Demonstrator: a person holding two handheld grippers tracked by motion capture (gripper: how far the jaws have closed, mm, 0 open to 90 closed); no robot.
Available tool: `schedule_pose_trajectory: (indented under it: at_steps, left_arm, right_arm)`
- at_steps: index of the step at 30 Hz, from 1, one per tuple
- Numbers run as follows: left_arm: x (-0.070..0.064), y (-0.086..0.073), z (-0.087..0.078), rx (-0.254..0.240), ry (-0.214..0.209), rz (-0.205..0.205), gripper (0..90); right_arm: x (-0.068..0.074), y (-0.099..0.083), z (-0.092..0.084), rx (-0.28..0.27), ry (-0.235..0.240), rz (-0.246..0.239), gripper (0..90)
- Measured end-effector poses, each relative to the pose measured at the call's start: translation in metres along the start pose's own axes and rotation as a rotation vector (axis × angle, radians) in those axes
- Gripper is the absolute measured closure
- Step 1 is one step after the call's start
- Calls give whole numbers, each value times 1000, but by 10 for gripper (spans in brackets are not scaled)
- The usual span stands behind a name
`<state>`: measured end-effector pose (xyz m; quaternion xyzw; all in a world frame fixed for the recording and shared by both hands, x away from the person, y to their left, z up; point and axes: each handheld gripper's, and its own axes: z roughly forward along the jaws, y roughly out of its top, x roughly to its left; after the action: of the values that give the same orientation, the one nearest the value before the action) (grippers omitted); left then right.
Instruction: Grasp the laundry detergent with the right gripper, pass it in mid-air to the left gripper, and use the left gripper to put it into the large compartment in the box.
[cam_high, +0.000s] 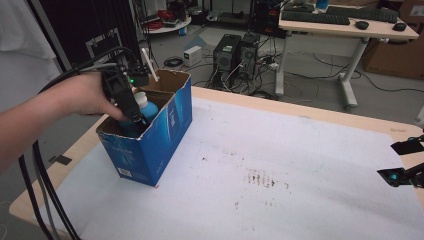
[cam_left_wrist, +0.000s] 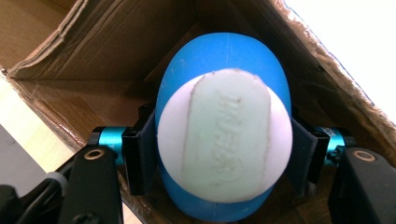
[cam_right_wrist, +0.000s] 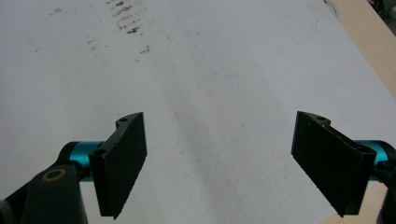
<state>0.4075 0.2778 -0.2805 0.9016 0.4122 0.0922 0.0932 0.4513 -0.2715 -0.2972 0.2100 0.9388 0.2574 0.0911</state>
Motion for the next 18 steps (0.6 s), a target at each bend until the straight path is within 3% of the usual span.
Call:
schedule_pose_trajectory:
  at_steps: [18]
  left_arm:
    - [0, 2, 0, 12, -1, -1, 377]
  right_arm:
    - [0, -1, -1, 1, -3, 3, 176]
